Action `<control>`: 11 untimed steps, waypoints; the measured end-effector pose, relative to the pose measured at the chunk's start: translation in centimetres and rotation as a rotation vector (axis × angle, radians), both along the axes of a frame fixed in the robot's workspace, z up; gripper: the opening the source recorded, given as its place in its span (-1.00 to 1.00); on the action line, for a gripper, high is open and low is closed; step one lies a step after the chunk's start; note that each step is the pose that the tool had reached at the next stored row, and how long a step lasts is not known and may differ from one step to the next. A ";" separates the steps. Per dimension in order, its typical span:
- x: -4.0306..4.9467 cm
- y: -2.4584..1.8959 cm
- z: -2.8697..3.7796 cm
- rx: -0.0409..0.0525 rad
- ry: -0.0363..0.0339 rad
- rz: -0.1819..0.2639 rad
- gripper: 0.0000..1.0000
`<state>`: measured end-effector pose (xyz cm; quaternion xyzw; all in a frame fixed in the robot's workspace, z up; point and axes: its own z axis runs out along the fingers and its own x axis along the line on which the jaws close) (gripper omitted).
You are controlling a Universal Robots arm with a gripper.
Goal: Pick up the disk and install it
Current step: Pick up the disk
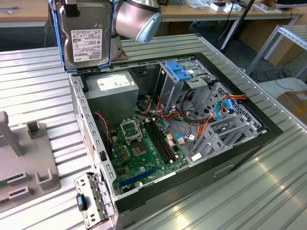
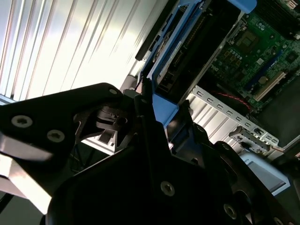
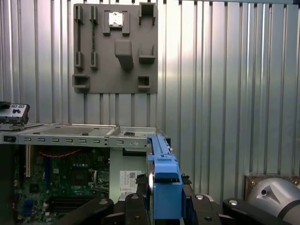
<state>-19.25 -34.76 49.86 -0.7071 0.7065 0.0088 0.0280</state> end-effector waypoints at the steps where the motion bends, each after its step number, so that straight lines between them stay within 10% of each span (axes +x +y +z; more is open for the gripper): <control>1: 0.11 0.00 0.00 0.0000 0.0000 0.000 -0.26; 11: 1.52 0.01 0.00 0.0000 0.0000 0.000 -0.26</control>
